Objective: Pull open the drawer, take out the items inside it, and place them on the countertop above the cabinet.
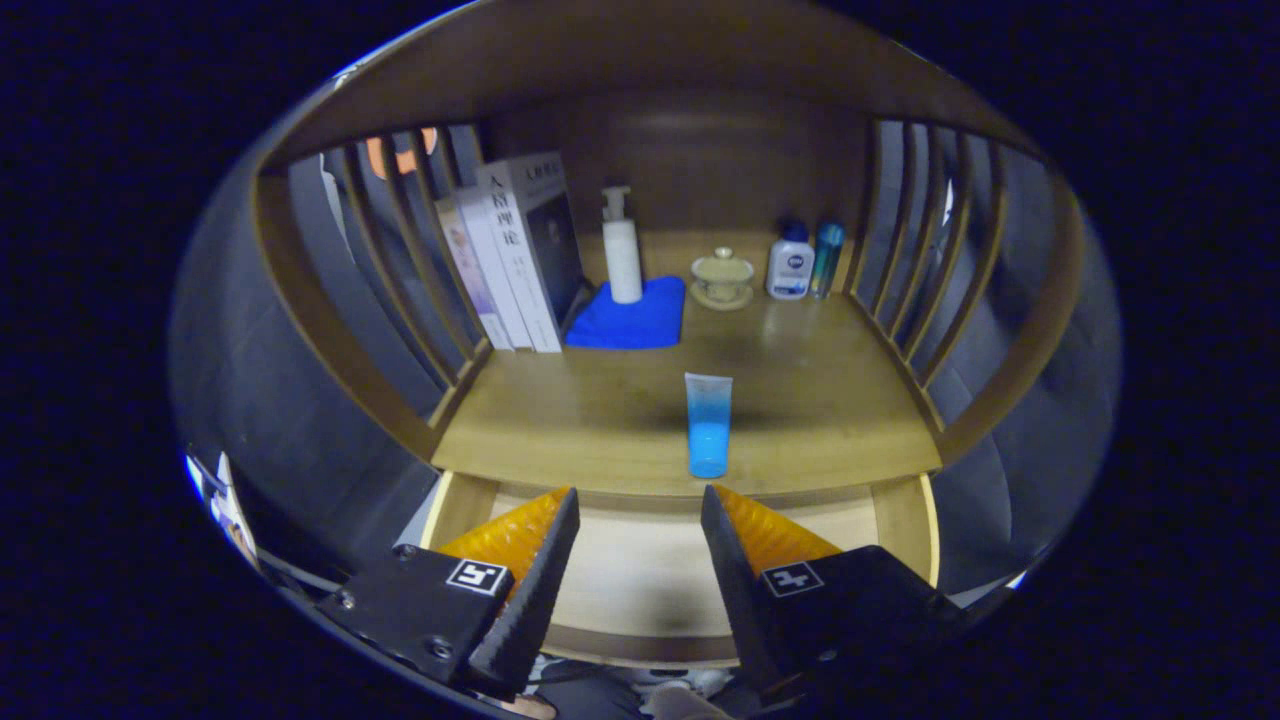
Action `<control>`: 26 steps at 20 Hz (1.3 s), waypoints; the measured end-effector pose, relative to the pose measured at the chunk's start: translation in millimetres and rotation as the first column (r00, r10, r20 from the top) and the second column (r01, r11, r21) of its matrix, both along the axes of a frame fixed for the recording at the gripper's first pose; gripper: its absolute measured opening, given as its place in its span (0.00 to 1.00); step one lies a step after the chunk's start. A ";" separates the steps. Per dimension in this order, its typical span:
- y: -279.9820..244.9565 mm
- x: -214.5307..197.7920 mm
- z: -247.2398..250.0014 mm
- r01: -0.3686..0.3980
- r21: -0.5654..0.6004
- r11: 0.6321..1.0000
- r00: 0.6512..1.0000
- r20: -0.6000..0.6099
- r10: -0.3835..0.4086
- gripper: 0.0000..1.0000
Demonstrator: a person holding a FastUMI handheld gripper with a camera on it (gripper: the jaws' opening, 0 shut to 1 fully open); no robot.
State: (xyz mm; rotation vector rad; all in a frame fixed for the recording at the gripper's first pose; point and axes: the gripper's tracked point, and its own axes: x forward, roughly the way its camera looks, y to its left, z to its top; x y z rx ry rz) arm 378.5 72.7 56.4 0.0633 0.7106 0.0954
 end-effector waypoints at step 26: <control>-42.7 -207.7 -28.1 0.063 0.024 0.998 0.783 0.619 -0.064 1.00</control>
